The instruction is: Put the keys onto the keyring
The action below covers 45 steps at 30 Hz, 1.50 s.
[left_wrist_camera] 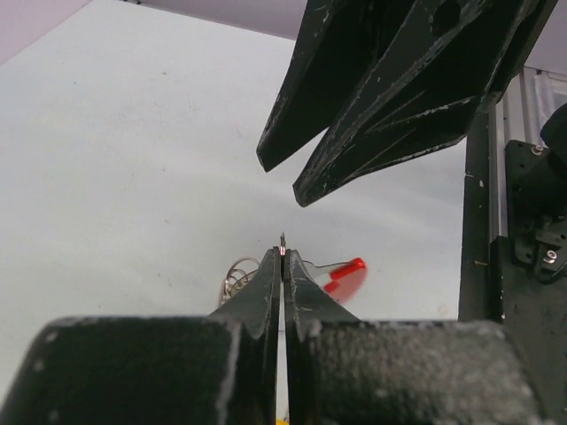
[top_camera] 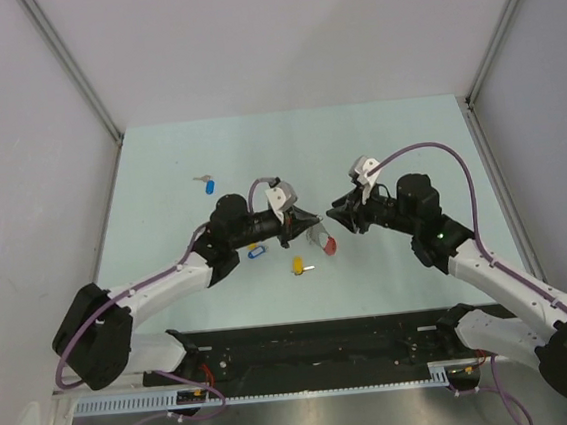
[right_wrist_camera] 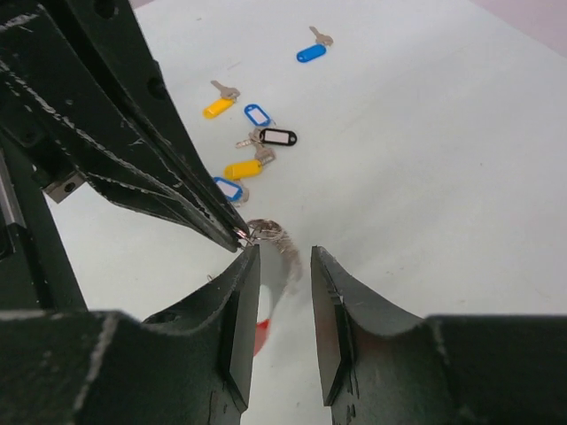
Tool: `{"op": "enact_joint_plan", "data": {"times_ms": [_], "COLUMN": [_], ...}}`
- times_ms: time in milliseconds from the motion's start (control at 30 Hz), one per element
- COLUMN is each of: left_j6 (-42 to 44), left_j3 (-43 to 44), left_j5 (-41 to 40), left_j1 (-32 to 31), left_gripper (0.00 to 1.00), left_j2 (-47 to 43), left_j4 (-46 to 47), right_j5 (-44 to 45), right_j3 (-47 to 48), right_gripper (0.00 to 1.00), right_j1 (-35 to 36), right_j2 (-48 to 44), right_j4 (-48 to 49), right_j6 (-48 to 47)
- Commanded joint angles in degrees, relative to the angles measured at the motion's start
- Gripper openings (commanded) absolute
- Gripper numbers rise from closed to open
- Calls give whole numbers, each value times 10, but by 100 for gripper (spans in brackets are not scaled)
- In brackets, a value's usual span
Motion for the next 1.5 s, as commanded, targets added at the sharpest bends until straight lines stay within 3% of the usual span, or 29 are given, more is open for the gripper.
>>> {"op": "enact_joint_plan", "data": {"times_ms": [0, 133, 433, 1000, 1467], "left_j6": [-44, -58, -108, -126, -138], "left_j3": [-39, -60, -90, -97, -97], "left_j5": [-16, -32, -29, -28, -20], "left_j1": [-1, 0, 0, 0, 0], "left_gripper": [0, 0, 1, 0, 1], "left_j2": [20, 47, 106, 141, 154], "left_j4": [181, 248, 374, 413, 431], "right_j5": [40, 61, 65, 69, 88], "right_j3": [-46, -104, -173, -246, -252], "right_gripper": [34, 34, 34, 34, 34], "right_j1": [1, -5, -7, -14, -11], "right_j2": [-4, -8, 7, 66, 105], "right_j4": [147, 235, 332, 497, 541], "right_j6": [47, 79, 146, 233, 252]}}
